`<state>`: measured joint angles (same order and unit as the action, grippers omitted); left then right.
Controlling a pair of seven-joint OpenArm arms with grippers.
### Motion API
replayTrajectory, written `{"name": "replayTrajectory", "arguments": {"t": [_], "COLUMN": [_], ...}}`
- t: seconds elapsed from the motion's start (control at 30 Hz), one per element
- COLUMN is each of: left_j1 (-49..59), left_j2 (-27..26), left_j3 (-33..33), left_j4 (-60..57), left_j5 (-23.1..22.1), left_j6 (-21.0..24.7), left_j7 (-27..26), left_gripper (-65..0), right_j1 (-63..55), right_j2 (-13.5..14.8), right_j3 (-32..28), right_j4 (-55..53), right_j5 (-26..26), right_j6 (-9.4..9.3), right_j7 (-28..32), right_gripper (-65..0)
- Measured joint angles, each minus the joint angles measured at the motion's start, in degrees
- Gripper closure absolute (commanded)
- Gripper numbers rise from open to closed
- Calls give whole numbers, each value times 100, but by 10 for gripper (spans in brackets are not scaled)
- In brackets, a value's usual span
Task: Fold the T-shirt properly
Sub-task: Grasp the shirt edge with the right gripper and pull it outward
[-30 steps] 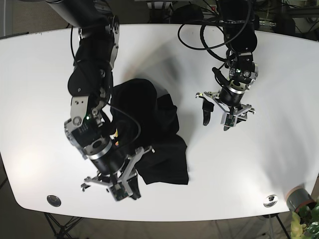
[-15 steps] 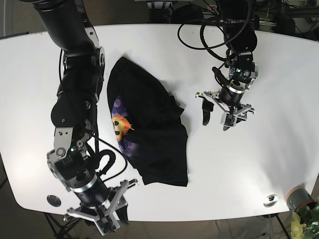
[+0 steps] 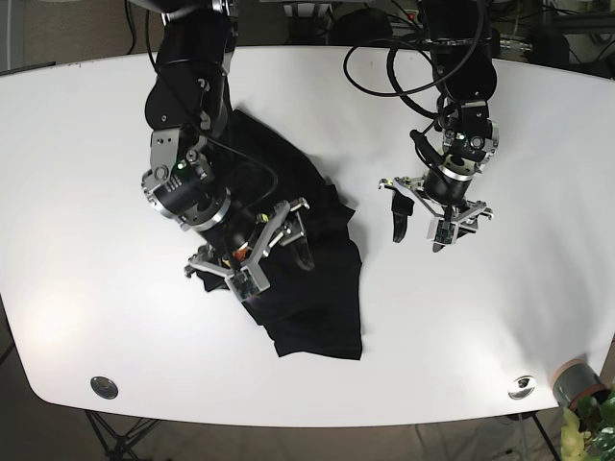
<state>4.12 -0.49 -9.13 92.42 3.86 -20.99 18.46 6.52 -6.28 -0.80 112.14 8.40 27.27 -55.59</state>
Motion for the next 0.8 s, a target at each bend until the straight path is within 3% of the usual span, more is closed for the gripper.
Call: {"name": "replayTrajectory", "arguments": {"t": [0.23, 0.4, 0.57, 0.8], "left_j1": [-7, -13, -11, 20], "left_j2": [-74, -140, -83, -114], "left_j3": [-223, -321, -345, -439], "left_j4": [-2, -179, -219, -219], "left_j5": [0, 0, -7, -2], "left_j6": [-33, 33, -57, 2], "left_j7": [-7, -4, -7, -4], "left_gripper": [-374, -374, -374, -374], "right_j1": [-595, -809, -811, -774], "right_j2": [26, 177, 348, 319], "right_j3": [-310, -688, -702, -702], "right_j4": [-306, -695, -1104, -1604], "right_j5": [197, 243, 195, -417], "right_j6": [-20, -20, -44, -61], "right_j7": [26, 481, 874, 1392], "right_gripper": [-466, -466, -466, -466]}}
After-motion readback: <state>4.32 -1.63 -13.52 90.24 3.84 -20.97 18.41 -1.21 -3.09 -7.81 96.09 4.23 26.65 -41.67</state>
